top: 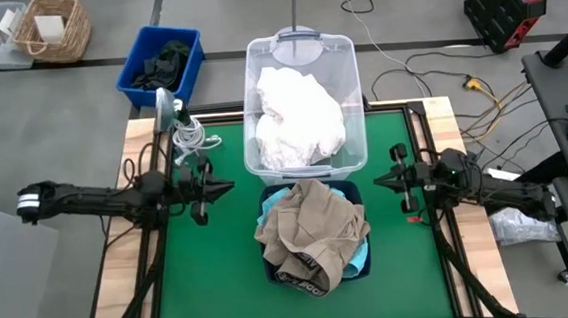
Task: Sort clothes
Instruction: Return to Home Position
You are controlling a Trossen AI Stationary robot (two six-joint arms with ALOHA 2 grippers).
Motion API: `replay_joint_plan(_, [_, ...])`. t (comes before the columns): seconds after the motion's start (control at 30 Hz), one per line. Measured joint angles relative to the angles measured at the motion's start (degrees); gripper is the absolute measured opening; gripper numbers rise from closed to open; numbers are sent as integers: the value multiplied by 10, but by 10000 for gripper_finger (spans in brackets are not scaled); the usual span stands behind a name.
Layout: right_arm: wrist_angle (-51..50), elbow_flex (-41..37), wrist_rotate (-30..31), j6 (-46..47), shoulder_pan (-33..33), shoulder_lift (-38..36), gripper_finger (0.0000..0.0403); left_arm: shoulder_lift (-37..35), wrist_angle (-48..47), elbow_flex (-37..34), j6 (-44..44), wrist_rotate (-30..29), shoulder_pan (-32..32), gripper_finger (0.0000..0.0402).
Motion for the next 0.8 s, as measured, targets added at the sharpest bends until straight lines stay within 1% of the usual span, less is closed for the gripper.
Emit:
replay_joint_plan(0.33, [0, 0, -1, 0, 0, 0, 13, 47, -3, 0, 0, 0, -1, 0])
replay_joint_plan(0.37, [-1, 0, -1, 1, 0, 0, 13, 36, -35, 2, -1, -10, -13, 0])
replay_joint_plan(0.43, [0, -1, -1, 1, 0, 0, 13, -43, -125, -5, -1, -48, -48, 0])
replay_joint_plan(0.5, [-2, -1, -1, 1, 0, 0, 13, -95, -164, 3, -1, -45, -53, 0])
replay_joint_plan(0.6, [-9, -1, -1, 0, 0, 0, 13, -162, -261, -3, -1, -44, -55, 0])
replay_joint_plan(0.73, [-13, -1, -1, -2, 0, 1, 13, -244, -284, -2, -1, -44, -51, 0])
replay_joint_plan(0.8, [-13, -1, -1, -2, 0, 1, 13, -273, -320, -8, -1, -44, -51, 0])
